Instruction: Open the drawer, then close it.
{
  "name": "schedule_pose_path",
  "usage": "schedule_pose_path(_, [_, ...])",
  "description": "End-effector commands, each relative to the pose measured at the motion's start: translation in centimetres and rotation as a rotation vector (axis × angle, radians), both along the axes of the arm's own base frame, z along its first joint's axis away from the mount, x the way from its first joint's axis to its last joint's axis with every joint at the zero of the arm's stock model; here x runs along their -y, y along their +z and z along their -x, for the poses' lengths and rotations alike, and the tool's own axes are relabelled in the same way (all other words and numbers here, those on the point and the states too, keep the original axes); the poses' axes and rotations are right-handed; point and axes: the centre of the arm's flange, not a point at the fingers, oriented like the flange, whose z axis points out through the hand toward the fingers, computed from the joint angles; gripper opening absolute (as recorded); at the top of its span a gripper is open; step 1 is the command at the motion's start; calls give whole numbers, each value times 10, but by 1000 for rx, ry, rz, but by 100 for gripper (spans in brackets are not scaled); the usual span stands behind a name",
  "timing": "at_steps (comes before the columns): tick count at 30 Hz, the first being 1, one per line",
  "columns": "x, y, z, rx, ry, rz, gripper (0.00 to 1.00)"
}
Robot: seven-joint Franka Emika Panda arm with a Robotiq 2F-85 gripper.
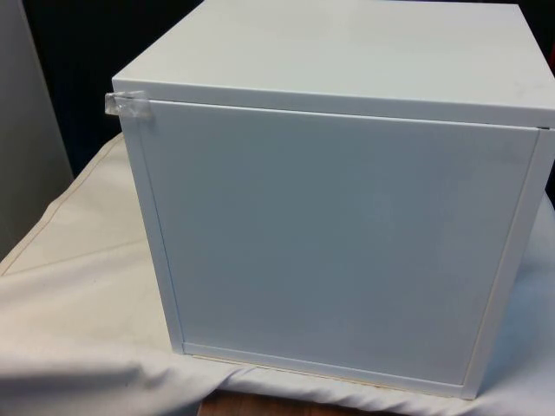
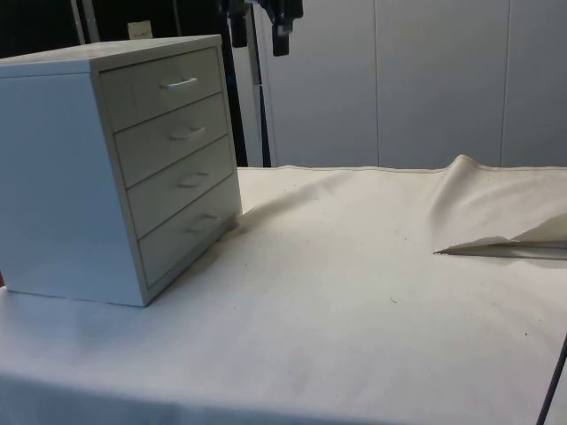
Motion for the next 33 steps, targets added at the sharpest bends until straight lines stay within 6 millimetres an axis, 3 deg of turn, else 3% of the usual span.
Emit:
schedule_pose_path(1, [1, -1, -1, 10, 19, 2, 100])
schedule_pose_path(33, [27, -5, -3, 35, 225, 14, 100])
